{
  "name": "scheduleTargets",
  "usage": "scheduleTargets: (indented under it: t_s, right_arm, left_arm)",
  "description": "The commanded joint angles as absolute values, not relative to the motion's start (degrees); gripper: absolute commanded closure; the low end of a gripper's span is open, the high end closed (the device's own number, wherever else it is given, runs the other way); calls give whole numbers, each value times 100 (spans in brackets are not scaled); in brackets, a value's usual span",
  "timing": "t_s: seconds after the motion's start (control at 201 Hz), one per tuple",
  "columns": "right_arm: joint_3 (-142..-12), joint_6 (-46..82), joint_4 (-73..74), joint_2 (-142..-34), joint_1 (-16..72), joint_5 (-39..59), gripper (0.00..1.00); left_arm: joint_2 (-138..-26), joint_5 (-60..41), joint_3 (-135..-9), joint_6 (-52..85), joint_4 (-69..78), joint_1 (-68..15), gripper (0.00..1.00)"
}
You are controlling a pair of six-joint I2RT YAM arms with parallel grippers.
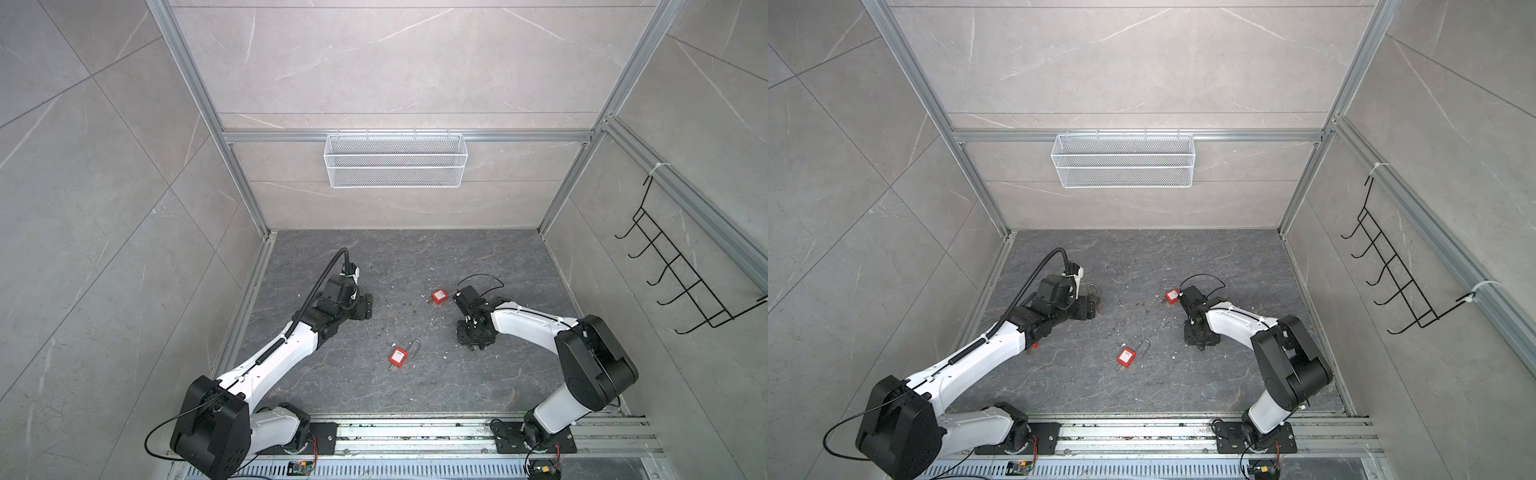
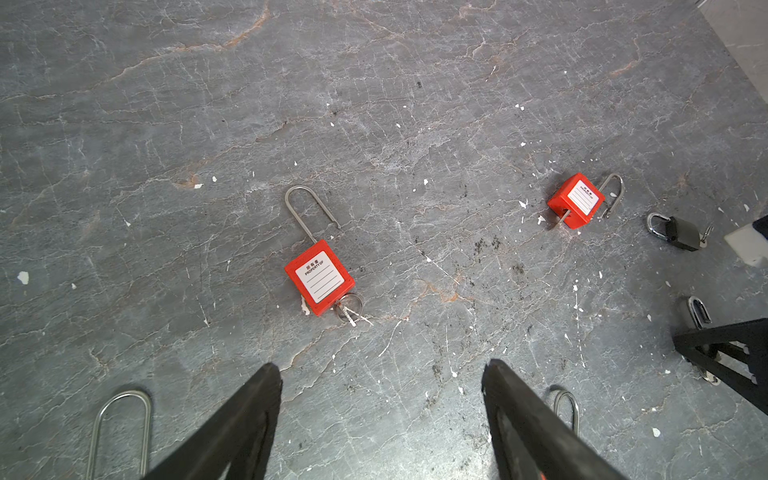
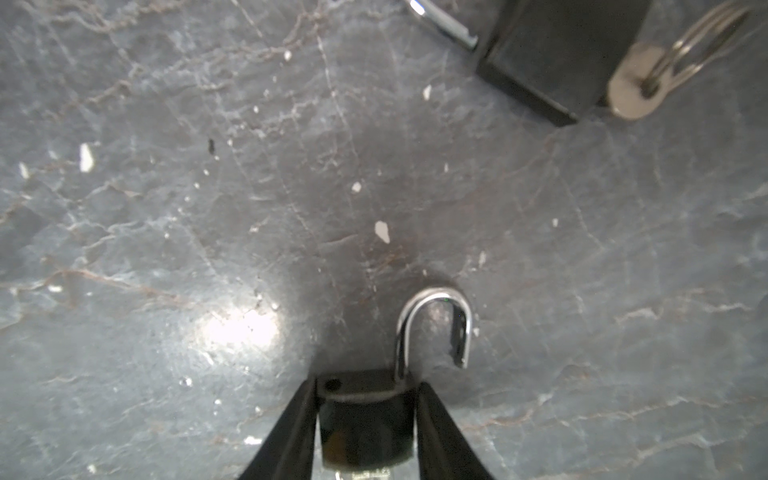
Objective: Lock with the key
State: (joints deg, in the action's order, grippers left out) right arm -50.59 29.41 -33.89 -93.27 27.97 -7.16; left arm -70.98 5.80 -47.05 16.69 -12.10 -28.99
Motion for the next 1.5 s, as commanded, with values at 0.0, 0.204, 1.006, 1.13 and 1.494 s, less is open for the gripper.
scheduleTargets:
  t_s: [0.0,0.204,1.006,1.13,1.494]
  right_arm:
    - [-4834,3015,-3707,-9469,2848,-550,61]
    - [-5003,2648,-3709,-9203,2889,-445,68]
    - [-6679,-3449,-4739,-7476,3208,2934,72]
    - [-6835,-3769,-4903,-7398,3208,3326,72]
    - [-7332,-4414,-5915,-7514,3208,4131,74]
  left_arm:
    - [-7003,603,-4917,1609,-1262,-2935,22]
    - [-7010,466,-4951,1572,-1239,-2931,21]
    - [-6475,-2940,-4692,-2733,35,-3081,31]
    - [-6469,-3349,-4656,-3539,37,-3261,39]
    - [-6471,-3527,-4570,-5511,134,-3846,49]
